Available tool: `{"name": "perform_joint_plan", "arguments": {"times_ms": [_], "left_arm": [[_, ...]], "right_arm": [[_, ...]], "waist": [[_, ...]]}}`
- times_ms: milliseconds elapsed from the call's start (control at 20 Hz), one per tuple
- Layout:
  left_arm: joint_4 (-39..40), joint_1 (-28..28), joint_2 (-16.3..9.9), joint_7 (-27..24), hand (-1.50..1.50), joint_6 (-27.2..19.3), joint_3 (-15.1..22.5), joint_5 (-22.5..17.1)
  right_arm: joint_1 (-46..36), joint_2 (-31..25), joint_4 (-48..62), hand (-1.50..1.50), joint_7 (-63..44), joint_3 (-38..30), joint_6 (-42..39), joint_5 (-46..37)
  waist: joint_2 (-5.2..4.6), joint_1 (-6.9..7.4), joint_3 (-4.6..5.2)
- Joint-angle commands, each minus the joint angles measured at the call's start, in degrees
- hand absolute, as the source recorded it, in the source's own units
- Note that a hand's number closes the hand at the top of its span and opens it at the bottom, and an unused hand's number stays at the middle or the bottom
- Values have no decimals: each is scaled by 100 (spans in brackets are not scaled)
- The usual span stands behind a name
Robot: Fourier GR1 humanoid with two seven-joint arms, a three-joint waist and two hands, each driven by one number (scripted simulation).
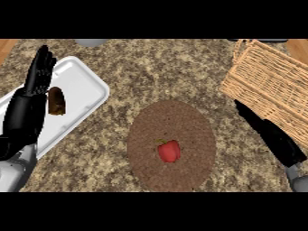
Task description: Pick the bell pepper from the placemat and place it in the basket
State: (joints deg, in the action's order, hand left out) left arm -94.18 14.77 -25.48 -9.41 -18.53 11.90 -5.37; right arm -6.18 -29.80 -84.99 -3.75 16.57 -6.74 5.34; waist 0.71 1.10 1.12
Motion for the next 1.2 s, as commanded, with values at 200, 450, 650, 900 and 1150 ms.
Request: {"name": "perform_joint_plan", "arguments": {"times_ms": [200, 450, 650, 900, 1150], "left_arm": [[760, -457, -5, 847, 0, 347, -125, -586], [1085, -511, 72, 1464, 0, 675, 68, -897], [1379, -433, 1, 1625, 0, 738, -215, -1082], [1575, -325, 9, 1785, 0, 794, -468, -1125], [1564, -339, -79, 1855, 0, 839, -543, -1187]], "right_arm": [[-1733, 1302, -684, 150, 1019, 93, -799, 1112], [-2637, 840, -1361, -150, 2238, 1539, -1447, -969], [-2012, 2099, -1115, -150, 2885, 2684, -82, -2230], [-1899, 2735, -1419, -150, 1172, 3337, 308, -3168], [-2930, 2595, -1612, -150, -975, 3174, -662, -3788]], "waist": [[-232, 500, -137], [-143, 496, -117], [-100, 61, -116], [-49, -138, -108], [12, -198, -92]]}}
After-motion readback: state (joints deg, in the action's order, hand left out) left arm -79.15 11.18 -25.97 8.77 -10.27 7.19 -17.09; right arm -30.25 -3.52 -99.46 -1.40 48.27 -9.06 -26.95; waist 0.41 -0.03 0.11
